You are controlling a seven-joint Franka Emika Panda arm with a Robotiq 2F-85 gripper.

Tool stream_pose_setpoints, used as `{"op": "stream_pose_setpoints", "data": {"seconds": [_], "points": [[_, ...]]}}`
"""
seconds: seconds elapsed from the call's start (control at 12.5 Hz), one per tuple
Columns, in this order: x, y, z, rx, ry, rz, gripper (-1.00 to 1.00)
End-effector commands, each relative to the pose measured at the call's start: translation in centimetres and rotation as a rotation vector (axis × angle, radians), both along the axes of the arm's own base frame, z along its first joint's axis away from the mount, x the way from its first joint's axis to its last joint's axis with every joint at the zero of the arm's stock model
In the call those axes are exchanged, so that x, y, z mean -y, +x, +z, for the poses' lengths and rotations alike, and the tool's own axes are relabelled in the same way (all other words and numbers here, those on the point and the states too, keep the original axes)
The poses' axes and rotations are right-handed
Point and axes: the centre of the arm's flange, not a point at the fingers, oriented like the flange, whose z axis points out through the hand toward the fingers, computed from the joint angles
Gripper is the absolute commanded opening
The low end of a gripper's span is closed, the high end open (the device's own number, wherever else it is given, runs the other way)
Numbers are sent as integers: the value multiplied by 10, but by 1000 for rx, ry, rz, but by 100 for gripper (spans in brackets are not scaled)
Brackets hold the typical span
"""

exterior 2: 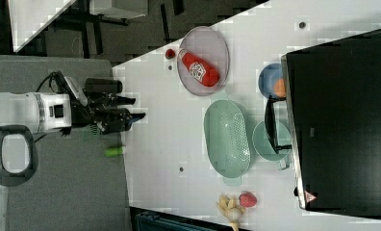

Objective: Drag strainer right to left.

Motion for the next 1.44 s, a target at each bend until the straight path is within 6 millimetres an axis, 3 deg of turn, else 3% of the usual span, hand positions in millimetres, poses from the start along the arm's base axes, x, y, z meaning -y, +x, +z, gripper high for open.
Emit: {"op": "stream_pose_setpoints", "data": {"seconds": [0.08,0.24,0.48,0.88,1.12,1.44], "points": [[43,-174,73,2,-36,-83,59],[43,-173,65,-13,-35,-82,99],[39,-165,23,-53,-38,-94,100],[34,-140,-92,-27,-42,-164,100],[26,-129,-168,-14,-49,-364,100],[4,-96,-243,-3,-52,-503,100]]}}
